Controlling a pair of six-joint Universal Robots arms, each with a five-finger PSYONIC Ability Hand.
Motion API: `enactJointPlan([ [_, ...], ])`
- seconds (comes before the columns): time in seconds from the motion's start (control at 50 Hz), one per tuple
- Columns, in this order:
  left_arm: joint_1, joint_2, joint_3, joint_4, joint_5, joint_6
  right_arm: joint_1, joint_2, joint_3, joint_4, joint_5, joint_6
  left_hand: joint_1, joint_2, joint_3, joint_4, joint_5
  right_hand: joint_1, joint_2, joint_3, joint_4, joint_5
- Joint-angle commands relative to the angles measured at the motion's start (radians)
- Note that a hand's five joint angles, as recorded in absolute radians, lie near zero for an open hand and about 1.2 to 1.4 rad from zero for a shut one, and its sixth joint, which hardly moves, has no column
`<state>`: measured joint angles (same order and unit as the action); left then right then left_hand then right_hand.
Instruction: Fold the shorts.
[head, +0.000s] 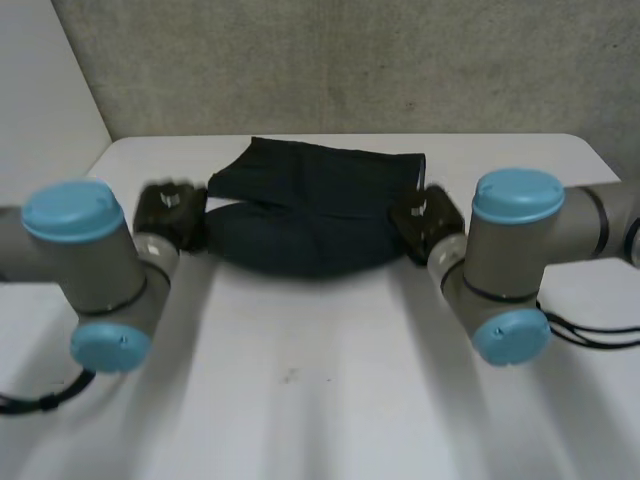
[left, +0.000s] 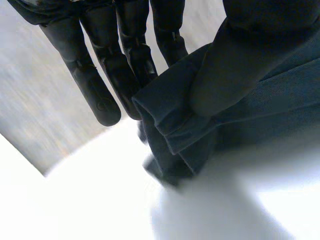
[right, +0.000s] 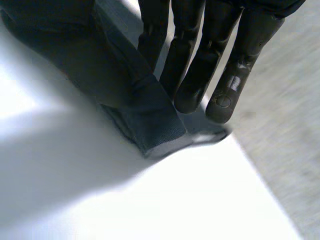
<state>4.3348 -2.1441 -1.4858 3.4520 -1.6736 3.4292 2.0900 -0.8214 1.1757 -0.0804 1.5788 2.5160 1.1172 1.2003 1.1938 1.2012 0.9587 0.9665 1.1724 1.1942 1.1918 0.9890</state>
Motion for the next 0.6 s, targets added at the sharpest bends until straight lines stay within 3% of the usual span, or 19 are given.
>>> enactJointPlan([
  [0.02,-0.001,0.108,-0.135,-0.154,0.002,0.053,-0.010,-0.099,0.090,0.166,0.004,0.000,0.279,0.196,0.202,0.195,0.263,0.430,0.224,0.202,0.204,0.233],
  [0.22,0.005,0.300,-0.283,-0.318,0.002,0.151,-0.013,-0.291,0.274,0.315,0.003,-0.003,0.279,0.196,0.202,0.195,0.263,0.430,0.224,0.202,0.204,0.233],
  [0.28,0.006,0.352,-0.332,-0.433,0.002,0.235,-0.013,-0.334,0.323,0.356,0.003,-0.020,0.279,0.196,0.202,0.195,0.263,0.430,0.224,0.202,0.204,0.233],
  [0.4,0.003,0.536,-0.455,-0.737,0.017,0.390,-0.011,-0.521,0.493,0.606,-0.009,-0.155,0.279,0.196,0.202,0.195,0.263,0.430,0.224,0.202,0.204,0.233],
  [0.44,0.000,0.588,-0.468,-0.796,0.047,0.409,-0.013,-0.574,0.542,0.665,-0.016,-0.204,0.279,0.196,0.202,0.195,0.263,0.430,0.224,0.202,0.204,0.233],
  [0.48,0.006,0.657,-0.472,-0.869,0.132,0.430,-0.016,-0.650,0.584,0.714,-0.032,-0.255,0.279,0.196,0.202,0.195,0.263,0.430,0.224,0.202,0.204,0.233],
  [0.54,0.017,0.697,-0.443,-0.907,0.221,0.450,-0.025,-0.696,0.581,0.712,-0.101,-0.269,0.279,0.196,0.202,0.195,0.263,0.430,0.224,0.202,0.204,0.233],
  [0.6,0.048,0.690,-0.387,-0.881,0.239,0.464,-0.063,-0.691,0.540,0.711,-0.157,-0.263,0.279,0.196,0.202,0.195,0.263,0.430,0.224,0.202,0.204,0.233],
])
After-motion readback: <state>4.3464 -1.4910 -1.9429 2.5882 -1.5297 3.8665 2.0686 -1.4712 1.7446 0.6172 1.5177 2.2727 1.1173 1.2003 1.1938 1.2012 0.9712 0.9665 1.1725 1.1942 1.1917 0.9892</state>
